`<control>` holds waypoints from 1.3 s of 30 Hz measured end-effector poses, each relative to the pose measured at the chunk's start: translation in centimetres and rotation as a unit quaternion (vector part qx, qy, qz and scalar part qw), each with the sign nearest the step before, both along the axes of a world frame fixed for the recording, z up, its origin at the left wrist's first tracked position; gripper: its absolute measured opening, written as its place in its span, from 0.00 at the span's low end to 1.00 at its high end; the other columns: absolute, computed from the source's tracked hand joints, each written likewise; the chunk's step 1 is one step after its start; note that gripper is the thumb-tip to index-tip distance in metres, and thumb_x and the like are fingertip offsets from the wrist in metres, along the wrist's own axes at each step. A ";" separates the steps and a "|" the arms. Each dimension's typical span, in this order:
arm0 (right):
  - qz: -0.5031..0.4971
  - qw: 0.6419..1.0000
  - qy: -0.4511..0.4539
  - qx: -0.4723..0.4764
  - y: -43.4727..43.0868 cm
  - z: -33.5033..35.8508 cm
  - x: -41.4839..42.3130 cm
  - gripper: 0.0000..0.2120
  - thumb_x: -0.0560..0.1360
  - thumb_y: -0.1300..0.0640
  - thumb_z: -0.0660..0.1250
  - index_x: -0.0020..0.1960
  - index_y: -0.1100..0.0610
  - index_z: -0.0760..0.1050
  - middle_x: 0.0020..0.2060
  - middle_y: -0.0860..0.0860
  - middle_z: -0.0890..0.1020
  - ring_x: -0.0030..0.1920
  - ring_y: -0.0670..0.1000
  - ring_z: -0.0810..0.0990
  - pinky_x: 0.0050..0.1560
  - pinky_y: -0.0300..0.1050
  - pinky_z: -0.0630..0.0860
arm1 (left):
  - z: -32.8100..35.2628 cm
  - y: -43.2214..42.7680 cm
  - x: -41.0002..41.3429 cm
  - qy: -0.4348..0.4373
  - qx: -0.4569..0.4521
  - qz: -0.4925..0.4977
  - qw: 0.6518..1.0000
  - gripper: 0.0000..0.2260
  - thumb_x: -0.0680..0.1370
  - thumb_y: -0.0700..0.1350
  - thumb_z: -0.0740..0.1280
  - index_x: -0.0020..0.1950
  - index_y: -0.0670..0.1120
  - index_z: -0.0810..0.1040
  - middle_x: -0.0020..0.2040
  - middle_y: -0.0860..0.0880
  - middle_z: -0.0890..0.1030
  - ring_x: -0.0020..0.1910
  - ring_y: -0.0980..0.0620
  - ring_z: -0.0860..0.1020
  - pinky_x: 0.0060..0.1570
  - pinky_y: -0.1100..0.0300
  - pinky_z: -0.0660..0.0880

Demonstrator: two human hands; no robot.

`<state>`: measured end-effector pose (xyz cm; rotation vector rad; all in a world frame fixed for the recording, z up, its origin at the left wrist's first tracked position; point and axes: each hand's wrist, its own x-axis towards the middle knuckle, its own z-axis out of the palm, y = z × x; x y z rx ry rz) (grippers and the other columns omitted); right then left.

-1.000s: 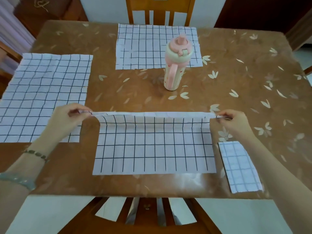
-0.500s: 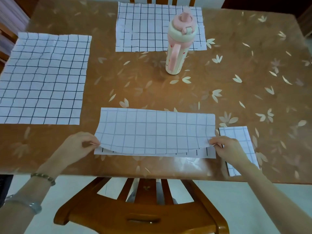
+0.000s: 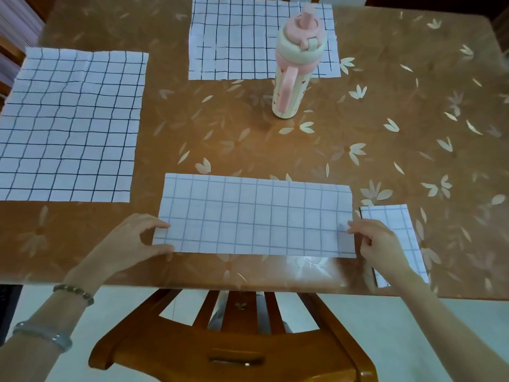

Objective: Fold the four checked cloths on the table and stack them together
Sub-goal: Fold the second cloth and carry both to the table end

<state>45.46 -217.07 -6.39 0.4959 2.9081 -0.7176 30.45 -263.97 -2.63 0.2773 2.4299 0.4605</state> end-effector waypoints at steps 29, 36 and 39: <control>0.107 0.981 -0.056 0.153 -5.7 -7.5 -9.6 0.31 0.79 0.44 0.41 0.77 0.61 0.50 0.76 0.55 0.52 0.76 0.50 0.47 0.75 0.49 0.39 | -11.5 8.2 -3.7 0.248 -0.117 -0.060 0.960 0.32 0.80 0.63 0.37 0.78 0.45 0.45 0.79 0.47 0.52 0.78 0.49 0.49 0.73 0.55 0.33; 0.049 0.980 -0.040 0.187 -2.5 -6.5 -8.7 0.34 0.81 0.43 0.38 0.72 0.67 0.61 0.71 0.63 0.65 0.73 0.60 0.63 0.73 0.55 0.47 | -10.3 5.9 -3.9 0.258 -0.118 -0.007 0.959 0.36 0.79 0.64 0.38 0.79 0.42 0.47 0.79 0.43 0.51 0.78 0.48 0.47 0.73 0.55 0.31; 0.040 0.985 0.039 0.161 -7.1 -5.1 -10.2 0.30 0.82 0.46 0.39 0.72 0.65 0.62 0.72 0.61 0.65 0.73 0.57 0.61 0.72 0.56 0.48 | -9.4 9.4 -2.1 0.271 -0.089 -0.055 0.957 0.33 0.80 0.62 0.38 0.78 0.41 0.44 0.79 0.44 0.48 0.78 0.48 0.45 0.75 0.49 0.39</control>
